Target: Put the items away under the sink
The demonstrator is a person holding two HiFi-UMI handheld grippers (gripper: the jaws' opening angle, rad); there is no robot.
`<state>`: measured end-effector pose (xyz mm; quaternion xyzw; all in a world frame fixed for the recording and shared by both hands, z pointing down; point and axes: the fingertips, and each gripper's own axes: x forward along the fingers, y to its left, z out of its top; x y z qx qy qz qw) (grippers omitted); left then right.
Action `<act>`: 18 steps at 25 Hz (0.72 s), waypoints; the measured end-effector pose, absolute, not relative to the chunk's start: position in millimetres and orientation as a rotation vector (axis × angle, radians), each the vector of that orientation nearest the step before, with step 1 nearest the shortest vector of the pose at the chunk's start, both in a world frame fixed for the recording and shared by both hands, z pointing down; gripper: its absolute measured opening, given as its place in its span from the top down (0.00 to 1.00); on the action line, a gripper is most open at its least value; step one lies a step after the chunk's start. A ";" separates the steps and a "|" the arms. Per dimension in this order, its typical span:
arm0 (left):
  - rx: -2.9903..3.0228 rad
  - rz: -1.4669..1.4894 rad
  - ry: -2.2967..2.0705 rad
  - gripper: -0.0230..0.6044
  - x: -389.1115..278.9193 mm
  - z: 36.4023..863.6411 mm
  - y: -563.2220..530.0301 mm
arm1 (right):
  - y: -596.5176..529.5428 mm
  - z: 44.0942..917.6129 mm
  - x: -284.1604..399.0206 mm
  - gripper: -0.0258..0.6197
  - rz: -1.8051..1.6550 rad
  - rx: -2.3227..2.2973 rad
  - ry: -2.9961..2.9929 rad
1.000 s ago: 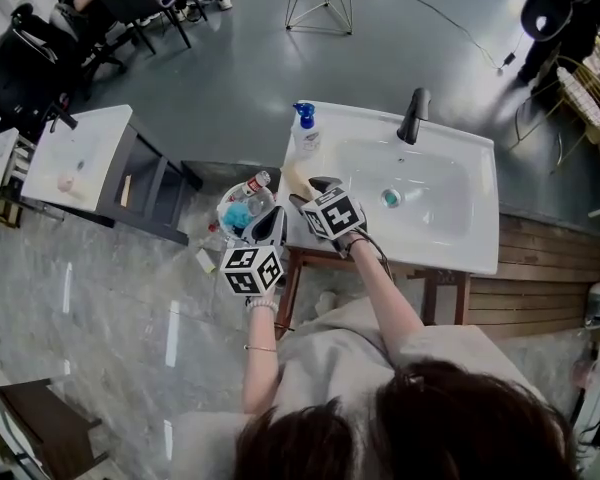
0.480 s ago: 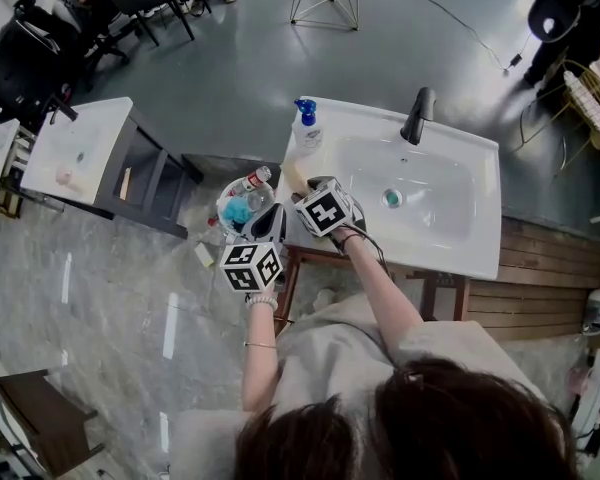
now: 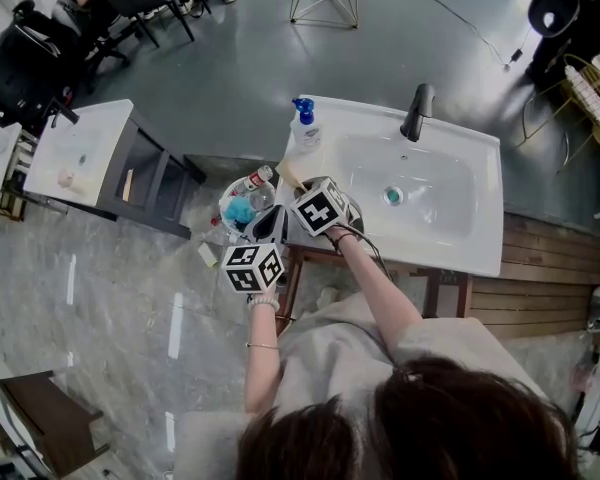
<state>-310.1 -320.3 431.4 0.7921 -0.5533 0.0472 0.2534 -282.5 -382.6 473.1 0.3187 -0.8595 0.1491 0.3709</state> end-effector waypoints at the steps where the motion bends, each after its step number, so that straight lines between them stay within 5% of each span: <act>1: 2.153 0.130 -1.505 0.96 -310.2 431.2 -318.9 | -382.5 472.3 -282.3 0.88 0.391 0.829 -2.211; 18: 2.196 0.130 -1.487 0.96 -295.9 426.4 -291.6 | -372.9 435.6 -261.3 0.89 0.428 0.986 -2.302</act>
